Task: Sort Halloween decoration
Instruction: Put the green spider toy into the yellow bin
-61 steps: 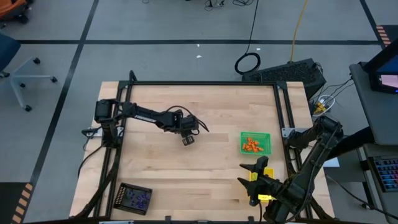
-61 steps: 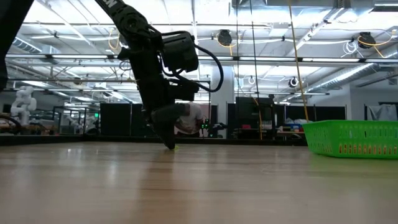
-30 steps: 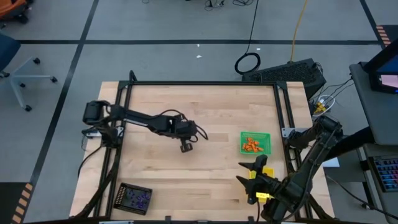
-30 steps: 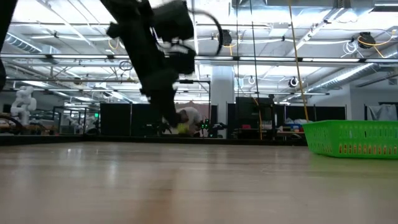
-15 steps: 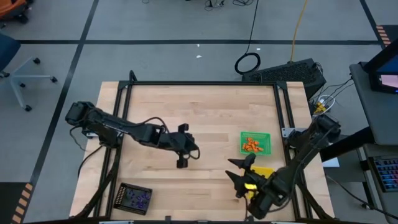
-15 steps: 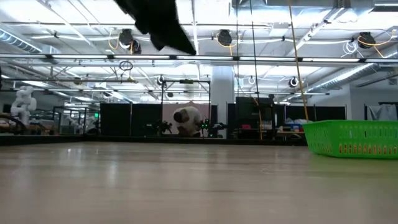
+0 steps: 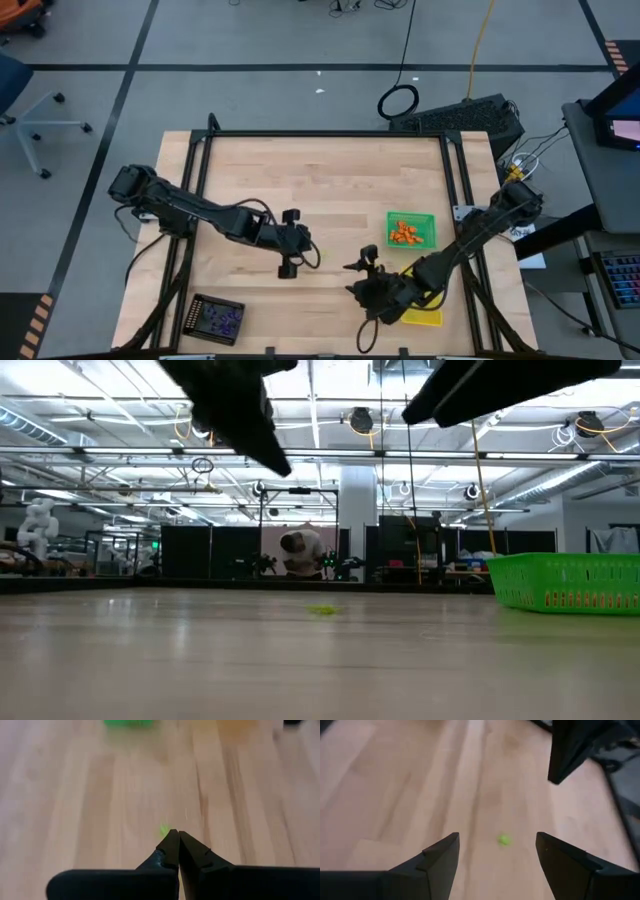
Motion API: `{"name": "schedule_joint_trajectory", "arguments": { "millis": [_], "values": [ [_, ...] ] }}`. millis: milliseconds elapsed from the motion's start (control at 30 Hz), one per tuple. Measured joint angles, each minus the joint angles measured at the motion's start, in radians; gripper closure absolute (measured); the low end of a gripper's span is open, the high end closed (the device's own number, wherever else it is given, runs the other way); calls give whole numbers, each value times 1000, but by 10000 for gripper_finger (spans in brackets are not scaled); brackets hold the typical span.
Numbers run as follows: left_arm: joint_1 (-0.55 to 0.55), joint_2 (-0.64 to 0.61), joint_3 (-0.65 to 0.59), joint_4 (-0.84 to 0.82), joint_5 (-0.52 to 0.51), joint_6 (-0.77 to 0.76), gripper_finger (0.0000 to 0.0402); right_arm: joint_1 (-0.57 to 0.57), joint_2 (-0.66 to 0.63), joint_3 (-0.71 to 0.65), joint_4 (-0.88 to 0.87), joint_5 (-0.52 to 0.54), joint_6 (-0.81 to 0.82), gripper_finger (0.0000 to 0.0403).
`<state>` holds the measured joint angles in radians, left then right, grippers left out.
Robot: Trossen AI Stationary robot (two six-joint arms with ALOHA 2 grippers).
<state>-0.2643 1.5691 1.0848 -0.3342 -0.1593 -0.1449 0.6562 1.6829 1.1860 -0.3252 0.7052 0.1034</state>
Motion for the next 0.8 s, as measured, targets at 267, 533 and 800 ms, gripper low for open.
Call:
{"name": "schedule_joint_trajectory", "arguments": {
  "millis": [267,533,800],
  "values": [
    [-51,64,-8,-16,-41,-57,398,-100,0,-31,79,-118,126,151],
    [-107,85,-13,-123,-210,-92,398,-217,106,-31,137,-267,58,151],
    [-137,84,-47,-139,-236,-75,398,-308,213,-31,213,-335,76,151]
  ]
}}
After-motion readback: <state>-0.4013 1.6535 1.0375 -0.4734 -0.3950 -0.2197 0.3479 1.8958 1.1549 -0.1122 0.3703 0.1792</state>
